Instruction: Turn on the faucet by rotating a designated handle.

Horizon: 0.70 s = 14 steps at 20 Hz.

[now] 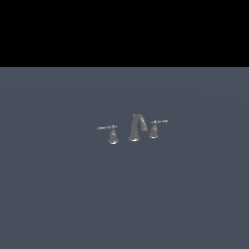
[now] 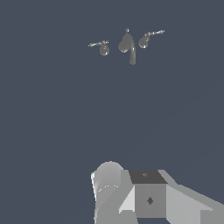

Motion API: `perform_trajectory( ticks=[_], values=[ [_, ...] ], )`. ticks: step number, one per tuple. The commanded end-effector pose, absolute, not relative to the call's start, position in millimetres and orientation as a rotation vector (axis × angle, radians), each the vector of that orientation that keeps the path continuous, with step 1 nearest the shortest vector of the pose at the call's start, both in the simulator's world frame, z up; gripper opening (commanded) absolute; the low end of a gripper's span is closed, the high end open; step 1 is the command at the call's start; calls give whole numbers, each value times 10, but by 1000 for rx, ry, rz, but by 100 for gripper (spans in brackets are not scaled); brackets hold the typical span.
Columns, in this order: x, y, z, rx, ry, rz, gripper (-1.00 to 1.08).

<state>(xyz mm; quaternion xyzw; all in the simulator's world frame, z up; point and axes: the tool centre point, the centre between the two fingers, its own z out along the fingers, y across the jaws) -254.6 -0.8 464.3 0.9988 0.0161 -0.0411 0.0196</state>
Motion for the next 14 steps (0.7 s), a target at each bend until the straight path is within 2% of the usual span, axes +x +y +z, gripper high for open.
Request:
perform_trajectory(
  ticks=[1, 14],
  values=[
    [-2546, -8, 4643, 3099, 50, -127, -100],
    [-2440, 169, 4390, 3101, -86, -122, -100]
  ],
)
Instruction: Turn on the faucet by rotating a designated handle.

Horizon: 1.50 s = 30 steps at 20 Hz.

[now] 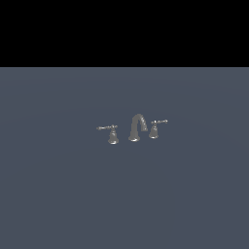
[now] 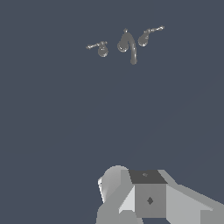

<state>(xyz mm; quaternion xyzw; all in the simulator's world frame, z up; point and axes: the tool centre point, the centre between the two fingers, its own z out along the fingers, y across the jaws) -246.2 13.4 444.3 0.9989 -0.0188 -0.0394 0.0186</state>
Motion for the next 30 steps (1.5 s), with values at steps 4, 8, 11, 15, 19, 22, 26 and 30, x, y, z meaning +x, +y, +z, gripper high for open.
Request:
perform_trajectory(
  ticks=[4, 8, 11, 15, 19, 22, 26, 30],
  values=[
    [-2352, 291, 4208, 3099, -184, -117, -100],
    [-2228, 438, 3977, 3092, -308, -111, -100],
    [-2118, 549, 3792, 3083, -407, -106, -100],
    [-1957, 688, 3544, 3066, -539, -100, -100],
    [-1781, 813, 3295, 3044, -671, -93, -100],
    [-1641, 897, 3111, 3024, -769, -88, -100],
    [-1447, 992, 2870, 2993, -896, -81, -100],
    [-1250, 1067, 2637, 2958, -1017, -74, -100]
  ],
)
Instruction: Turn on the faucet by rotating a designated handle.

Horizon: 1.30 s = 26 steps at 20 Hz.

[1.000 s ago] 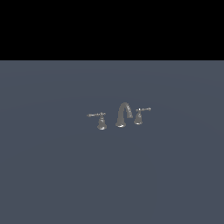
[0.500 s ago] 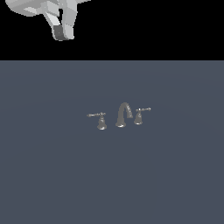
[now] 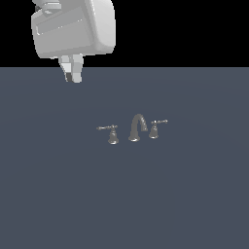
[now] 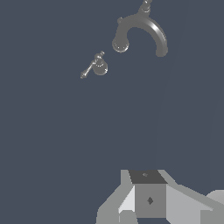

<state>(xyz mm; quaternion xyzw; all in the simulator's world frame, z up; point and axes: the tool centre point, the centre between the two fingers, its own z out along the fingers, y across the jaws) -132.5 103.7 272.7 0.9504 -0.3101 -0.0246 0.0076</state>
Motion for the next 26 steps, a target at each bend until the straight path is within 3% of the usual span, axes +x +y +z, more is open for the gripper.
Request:
perform_trajectory(
  ticks=[1, 26],
  values=[
    [-1200, 1083, 2580, 2948, -1047, -72, -100],
    [124, 1078, 1193, 2608, -1745, -17, -100]
  ],
)
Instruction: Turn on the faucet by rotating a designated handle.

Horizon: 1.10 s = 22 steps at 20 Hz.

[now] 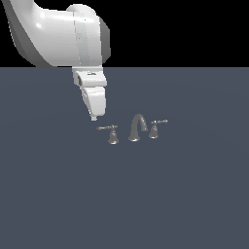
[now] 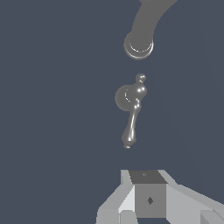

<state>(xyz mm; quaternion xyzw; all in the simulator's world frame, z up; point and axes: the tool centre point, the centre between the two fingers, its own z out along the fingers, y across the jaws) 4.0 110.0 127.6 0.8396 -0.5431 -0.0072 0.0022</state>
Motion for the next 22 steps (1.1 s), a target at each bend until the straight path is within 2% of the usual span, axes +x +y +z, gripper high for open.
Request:
perform_trajectory(
  ticks=[1, 11, 22],
  values=[
    [174, 1063, 1145, 2591, -1768, -15, -100],
    [522, 930, 812, 2473, -1935, 0, -100],
    [581, 904, 767, 2453, -1962, 0, -100]
  ],
)
